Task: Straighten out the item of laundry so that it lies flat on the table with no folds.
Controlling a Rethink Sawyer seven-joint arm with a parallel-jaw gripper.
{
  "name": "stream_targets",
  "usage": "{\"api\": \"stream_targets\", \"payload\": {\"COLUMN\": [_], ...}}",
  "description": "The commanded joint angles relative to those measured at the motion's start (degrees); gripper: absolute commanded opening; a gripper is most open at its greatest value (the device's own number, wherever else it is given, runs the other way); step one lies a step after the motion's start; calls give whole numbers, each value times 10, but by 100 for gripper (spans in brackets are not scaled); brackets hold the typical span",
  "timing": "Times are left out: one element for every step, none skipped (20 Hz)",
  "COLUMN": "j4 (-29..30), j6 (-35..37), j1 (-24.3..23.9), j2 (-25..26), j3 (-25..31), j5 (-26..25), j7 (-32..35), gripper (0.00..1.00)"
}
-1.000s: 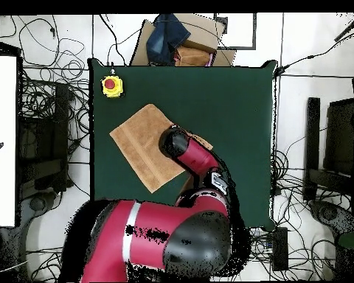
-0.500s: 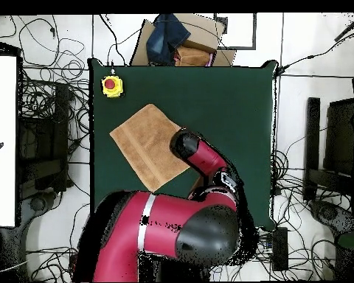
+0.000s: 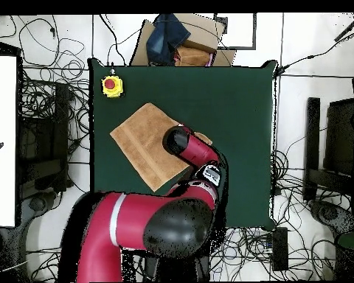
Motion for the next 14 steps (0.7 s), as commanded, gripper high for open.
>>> {"api": "stream_targets", "payload": {"j4": [-65,-65,-66,-64,-61,-53,-40,-35,-23,-17,-11,5,16,25], "j6": [-34,-34,-31,-29,-28,-32,-38,-40,-45,-48,-51,-55,-55,-53], "j1": [24,24,22,19,14,6,-1,-9,-14,-21,-27,-33,-40,-47], "j2": [101,101,100,97,94,88,79,74,67,62,57,47,37,29], "j3": [30,30,30,32,36,44,53,60,66,71,75,82,86,90], "j5": [58,58,58,55,51,42,31,22,13,6,-1,-11,-20,-30], "j7": [140,139,136,132,128,121,116,110,106,102,99,97,91,84], "gripper": [100,100,100,100,100,100,100,100,100,100,100,100,100,100]}}
